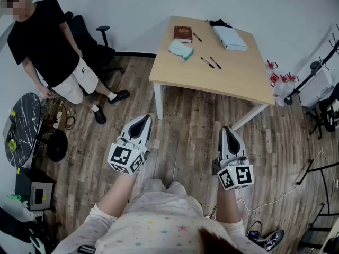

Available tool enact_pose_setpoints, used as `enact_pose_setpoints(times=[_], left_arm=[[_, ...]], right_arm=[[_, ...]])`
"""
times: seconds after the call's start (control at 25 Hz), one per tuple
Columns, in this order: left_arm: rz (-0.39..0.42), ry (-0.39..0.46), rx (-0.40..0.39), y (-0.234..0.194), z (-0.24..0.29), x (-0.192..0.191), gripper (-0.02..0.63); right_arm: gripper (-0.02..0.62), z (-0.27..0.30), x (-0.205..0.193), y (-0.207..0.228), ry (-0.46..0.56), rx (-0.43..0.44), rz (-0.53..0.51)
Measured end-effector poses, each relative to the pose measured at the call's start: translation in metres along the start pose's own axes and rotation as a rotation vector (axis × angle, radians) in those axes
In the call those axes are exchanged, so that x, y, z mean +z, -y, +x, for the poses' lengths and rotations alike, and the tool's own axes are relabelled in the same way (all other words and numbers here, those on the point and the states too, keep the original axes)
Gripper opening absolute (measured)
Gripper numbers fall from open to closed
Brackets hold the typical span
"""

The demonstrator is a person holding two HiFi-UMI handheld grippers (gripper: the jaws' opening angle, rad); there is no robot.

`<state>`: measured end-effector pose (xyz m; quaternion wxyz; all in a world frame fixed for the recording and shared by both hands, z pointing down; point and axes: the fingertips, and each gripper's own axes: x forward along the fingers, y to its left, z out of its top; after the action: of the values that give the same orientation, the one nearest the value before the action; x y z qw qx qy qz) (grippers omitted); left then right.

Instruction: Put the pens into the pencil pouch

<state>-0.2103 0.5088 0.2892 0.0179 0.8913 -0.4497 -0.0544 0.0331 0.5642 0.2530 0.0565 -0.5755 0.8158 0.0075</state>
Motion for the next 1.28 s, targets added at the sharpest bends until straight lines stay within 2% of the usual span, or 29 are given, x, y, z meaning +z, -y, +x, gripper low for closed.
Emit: enact_pose_setpoints(times=[0.32, 0.44, 0.48, 0.56, 0.64, 0.84, 1.08, 1.28], left_arm=[[-0.008, -0.026, 0.005, 0.005, 0.005, -0.004, 0.012], [-0.018, -0.045, 0.013, 0.01, 0.01, -0.009, 0.019], [-0.017, -0.054, 0.022, 0.012, 0.013, -0.01, 0.061], [-0.023, -0.066, 0.045, 0.014, 0.017, -0.011, 0.202], [-0.028, -0.061, 0.073, 0.015, 0.019, -0.01, 0.249], [0.007, -0.063, 0.125, 0.012, 0.024, -0.008, 0.272], [0.023, -0.04, 0.156, -0.011, 0.052, -0.005, 0.272], [0.033, -0.03, 0.14, -0.04, 0.098, -0.008, 0.272]], right_arm=[[0.002, 0.0, -0.002, 0.003, -0.003, 0.004, 0.037], [0.058, -0.003, -0.007, 0.014, -0.02, -0.008, 0.057], [0.082, -0.003, -0.009, 0.018, -0.028, -0.013, 0.062], [0.121, -0.003, -0.012, 0.026, -0.04, -0.011, 0.069], [0.159, 0.0, -0.015, 0.032, -0.046, 0.0, 0.077], [0.247, 0.01, -0.019, 0.048, -0.042, -0.011, 0.106], [0.258, 0.043, -0.024, 0.066, -0.051, -0.013, 0.107], [0.258, 0.089, -0.03, 0.082, -0.053, -0.018, 0.092]])
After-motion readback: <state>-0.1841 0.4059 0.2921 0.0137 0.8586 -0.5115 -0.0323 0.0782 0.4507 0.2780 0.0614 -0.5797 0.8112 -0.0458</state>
